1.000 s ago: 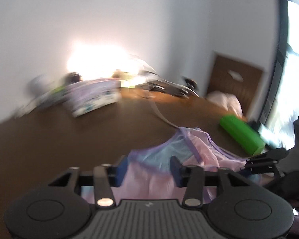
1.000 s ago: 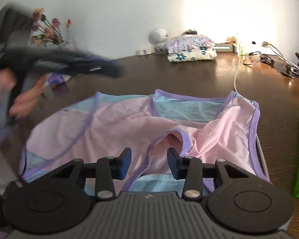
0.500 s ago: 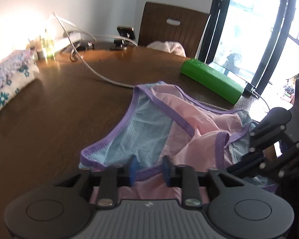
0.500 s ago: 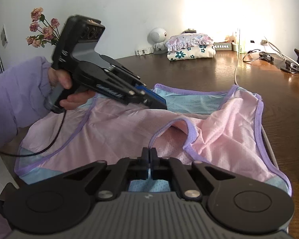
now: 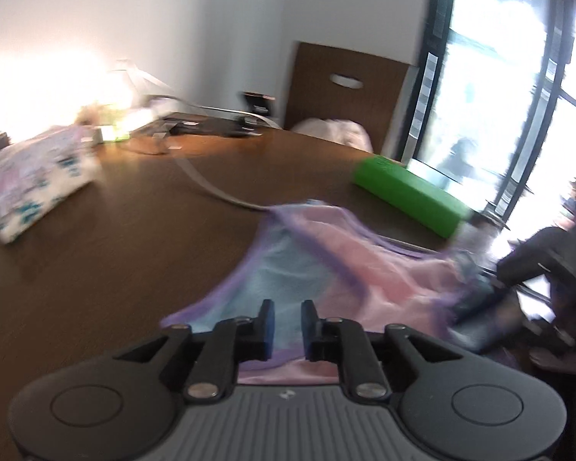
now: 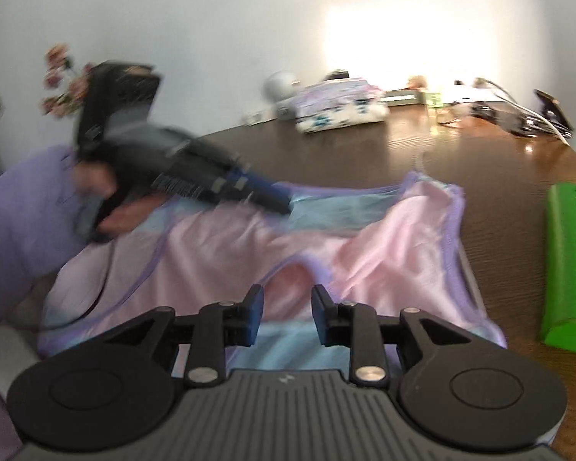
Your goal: Fold clothes
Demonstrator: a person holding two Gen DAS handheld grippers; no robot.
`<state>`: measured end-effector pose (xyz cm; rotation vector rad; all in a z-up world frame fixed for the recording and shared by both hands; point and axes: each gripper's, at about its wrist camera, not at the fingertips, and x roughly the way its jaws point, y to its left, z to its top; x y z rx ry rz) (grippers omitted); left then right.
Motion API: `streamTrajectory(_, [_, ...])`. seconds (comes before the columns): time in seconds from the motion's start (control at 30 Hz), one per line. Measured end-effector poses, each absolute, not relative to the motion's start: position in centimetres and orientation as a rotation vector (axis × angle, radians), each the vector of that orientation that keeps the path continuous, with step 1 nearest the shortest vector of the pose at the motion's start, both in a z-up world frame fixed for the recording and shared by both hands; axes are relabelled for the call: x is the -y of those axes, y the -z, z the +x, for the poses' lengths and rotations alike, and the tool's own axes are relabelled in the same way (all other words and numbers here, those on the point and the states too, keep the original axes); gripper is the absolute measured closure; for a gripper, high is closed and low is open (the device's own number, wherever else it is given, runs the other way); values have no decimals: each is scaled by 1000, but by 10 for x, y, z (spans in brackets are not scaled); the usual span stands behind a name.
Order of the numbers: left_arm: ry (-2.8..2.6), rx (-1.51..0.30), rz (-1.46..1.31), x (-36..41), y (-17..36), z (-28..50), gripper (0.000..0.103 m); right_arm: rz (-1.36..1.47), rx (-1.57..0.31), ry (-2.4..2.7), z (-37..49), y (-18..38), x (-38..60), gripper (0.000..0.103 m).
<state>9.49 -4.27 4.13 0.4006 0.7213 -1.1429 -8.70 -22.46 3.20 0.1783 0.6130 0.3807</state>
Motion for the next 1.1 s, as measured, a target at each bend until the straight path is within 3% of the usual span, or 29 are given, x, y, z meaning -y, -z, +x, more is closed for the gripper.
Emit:
streamTrajectory(0.1, [1128,-738,524,56,-29,89,87,84,-594,-326,-80,-30,217,75])
streamTrajectory(0.27, [1141,-756,463,42,-34,97,87,198,-643,-464,-83,-29,221,75])
streamTrajectory(0.43, [1174,-798,536,48,-30,96,76,194,-676,-494,-77,-20,210,75])
streamTrajectory(0.57, [1176,-758,630,58,-30,88,76,168,-676,-495,-78,-15,203,79])
streamTrajectory(0.6, [1179,-756,640,59,-29,87,77,165,-679,-494,-79,-14,202,92])
streamTrajectory(0.67, [1179,-741,651,60,-29,87,86,157,-684,-492,-81,-13,201,100])
streamTrajectory(0.7, [1178,-733,655,61,-28,88,98,161,-682,-492,-82,-13,201,101])
streamTrajectory(0.73, [1171,-724,649,60,-28,88,99,162,-678,-490,-84,-12,201,101])
streamTrajectory(1.1, [1100,-721,517,46,-27,91,100,110,-647,-508,-99,-17,196,101])
